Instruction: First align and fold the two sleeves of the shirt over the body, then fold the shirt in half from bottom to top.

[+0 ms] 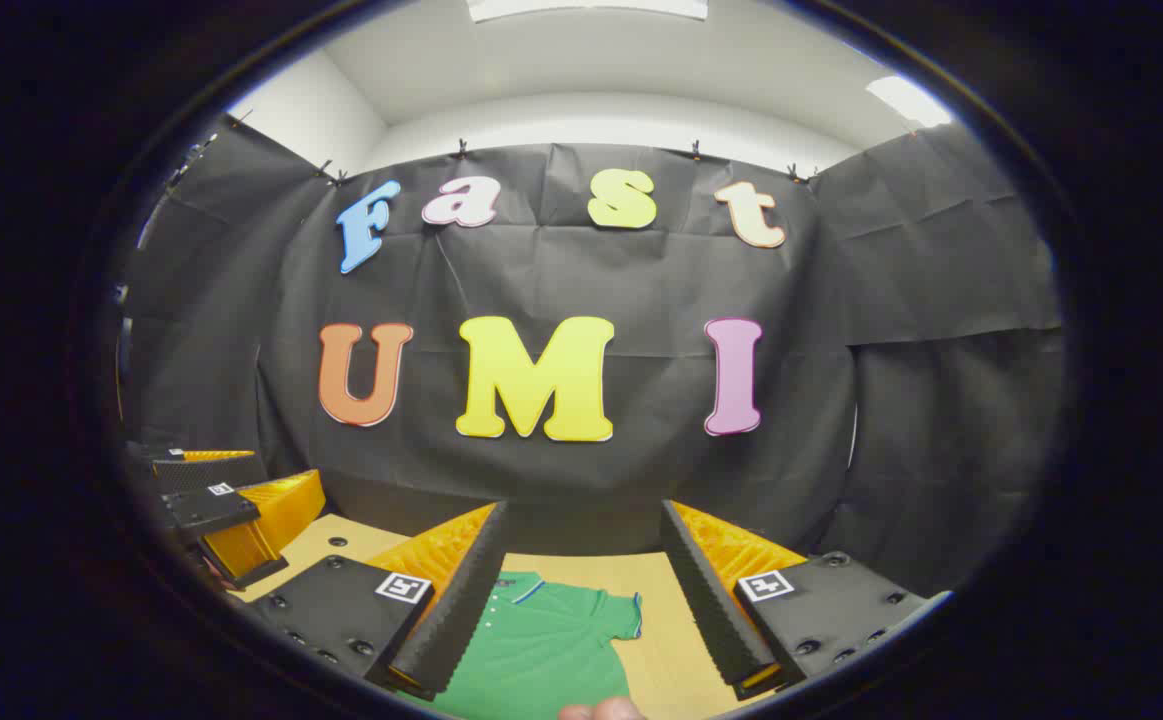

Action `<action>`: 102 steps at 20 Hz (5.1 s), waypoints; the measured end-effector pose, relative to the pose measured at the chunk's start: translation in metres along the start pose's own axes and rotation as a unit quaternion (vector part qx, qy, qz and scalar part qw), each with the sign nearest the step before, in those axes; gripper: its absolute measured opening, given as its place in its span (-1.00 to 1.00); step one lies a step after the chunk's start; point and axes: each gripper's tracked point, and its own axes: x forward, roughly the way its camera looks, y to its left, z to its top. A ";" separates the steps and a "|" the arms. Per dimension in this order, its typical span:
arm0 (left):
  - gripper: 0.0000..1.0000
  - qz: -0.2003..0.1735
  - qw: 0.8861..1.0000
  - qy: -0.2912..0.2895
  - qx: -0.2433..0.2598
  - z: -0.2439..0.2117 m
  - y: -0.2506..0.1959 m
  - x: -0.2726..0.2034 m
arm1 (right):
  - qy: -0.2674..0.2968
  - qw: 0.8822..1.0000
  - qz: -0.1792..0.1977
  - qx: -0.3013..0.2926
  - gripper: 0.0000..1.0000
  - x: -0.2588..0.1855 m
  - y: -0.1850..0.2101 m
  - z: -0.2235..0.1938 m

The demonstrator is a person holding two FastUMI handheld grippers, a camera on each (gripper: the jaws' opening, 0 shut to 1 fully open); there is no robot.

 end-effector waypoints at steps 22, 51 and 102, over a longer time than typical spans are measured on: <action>0.96 -0.007 1.000 0.004 0.011 -0.010 -0.010 0.017 | 0.042 0.999 0.005 -0.008 0.90 0.018 -0.016 -0.025; 0.97 0.094 0.992 0.084 0.010 -0.075 -0.005 0.068 | 0.316 0.947 0.043 0.039 0.92 0.255 -0.102 -0.357; 0.96 0.141 0.981 0.134 -0.001 -0.117 0.152 0.028 | 0.322 0.934 0.146 0.046 0.84 0.227 0.078 -0.285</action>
